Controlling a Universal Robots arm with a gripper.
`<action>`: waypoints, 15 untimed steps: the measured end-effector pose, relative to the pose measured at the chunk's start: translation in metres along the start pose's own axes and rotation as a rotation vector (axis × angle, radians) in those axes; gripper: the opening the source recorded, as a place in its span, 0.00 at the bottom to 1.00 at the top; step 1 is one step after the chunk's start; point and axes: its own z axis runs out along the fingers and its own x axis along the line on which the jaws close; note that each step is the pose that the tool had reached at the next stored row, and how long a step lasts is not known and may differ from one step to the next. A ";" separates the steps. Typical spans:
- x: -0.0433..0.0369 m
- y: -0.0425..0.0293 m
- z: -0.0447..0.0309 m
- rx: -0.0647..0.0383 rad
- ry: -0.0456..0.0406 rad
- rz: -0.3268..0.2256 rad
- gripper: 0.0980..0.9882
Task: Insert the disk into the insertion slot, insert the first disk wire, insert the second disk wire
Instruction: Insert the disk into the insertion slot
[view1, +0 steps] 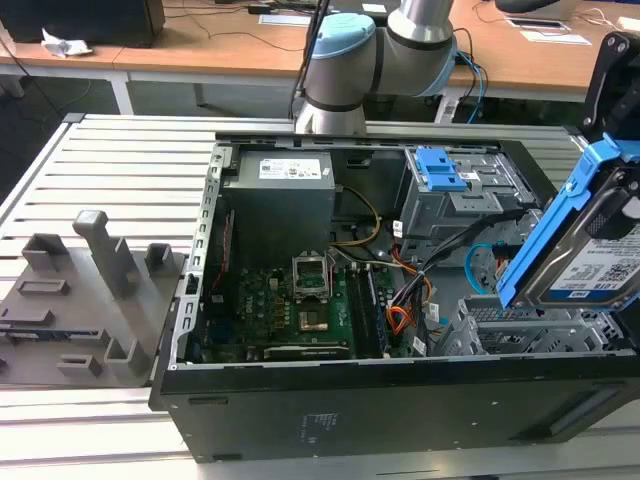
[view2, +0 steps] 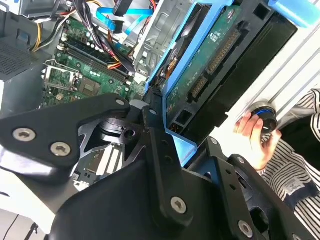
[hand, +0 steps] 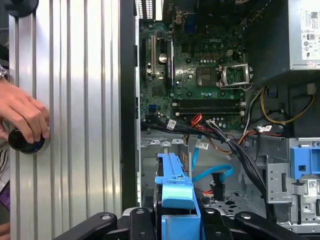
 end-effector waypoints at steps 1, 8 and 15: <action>0.0000 -0.0001 0.0023 0.000 -0.0001 0.000 0.30; 0.0000 -0.0008 0.0199 0.000 0.0000 0.000 0.30; -0.0073 0.0042 0.0314 0.000 -0.0151 -0.001 0.30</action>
